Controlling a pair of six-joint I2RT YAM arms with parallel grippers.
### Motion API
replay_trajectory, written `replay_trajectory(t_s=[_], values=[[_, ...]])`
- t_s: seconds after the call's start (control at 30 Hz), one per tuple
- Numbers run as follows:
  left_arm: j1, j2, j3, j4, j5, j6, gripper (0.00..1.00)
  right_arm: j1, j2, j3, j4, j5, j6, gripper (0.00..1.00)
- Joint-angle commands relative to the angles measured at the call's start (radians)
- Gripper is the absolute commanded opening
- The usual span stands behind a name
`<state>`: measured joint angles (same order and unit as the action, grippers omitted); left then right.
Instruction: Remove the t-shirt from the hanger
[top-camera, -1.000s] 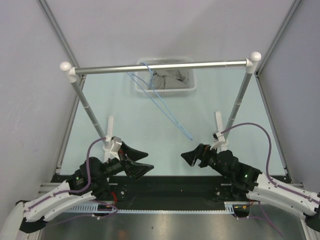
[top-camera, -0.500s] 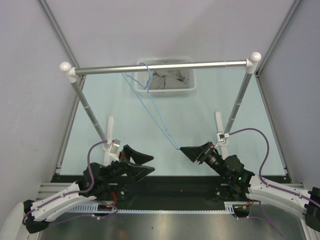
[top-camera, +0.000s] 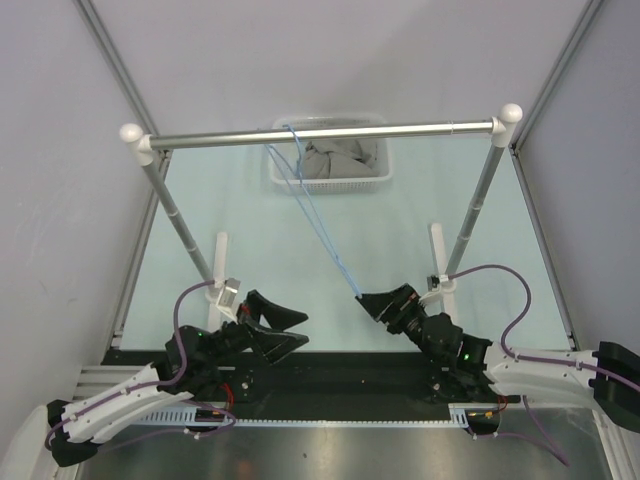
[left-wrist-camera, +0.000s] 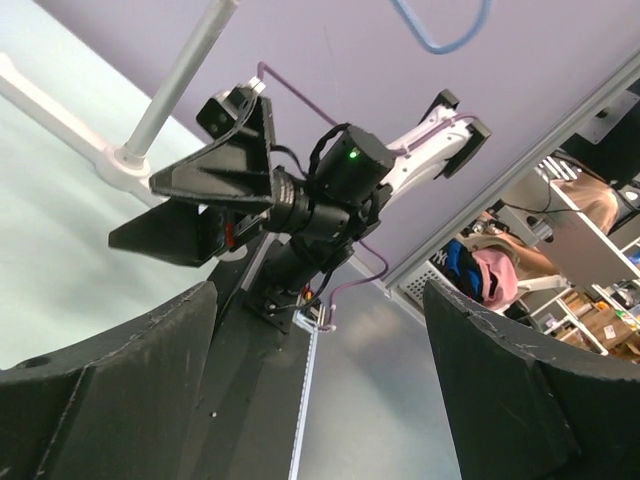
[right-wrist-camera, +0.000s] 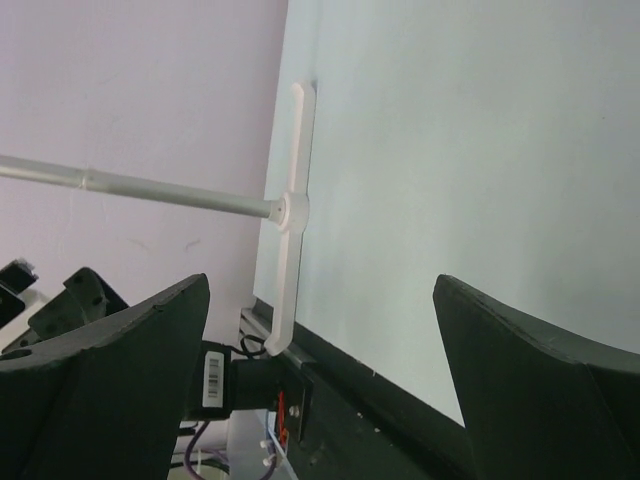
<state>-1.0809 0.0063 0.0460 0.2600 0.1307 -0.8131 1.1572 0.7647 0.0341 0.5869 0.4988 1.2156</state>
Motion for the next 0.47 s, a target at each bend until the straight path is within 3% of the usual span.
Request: replay_trajectory(t_s=[0.0, 0.43], values=[[-0.005, -0.124, -0.221, -0.053, -0.006, -0.014, 0.89, 0.009, 0.004, -0.151, 0.030, 0.104, 0.038, 1.00], [-0.005, -0.140, -0.218, -0.102, 0.007, -0.035, 0.89, 0.012, 0.001, -0.152, 0.043, 0.073, 0.048, 1.00]])
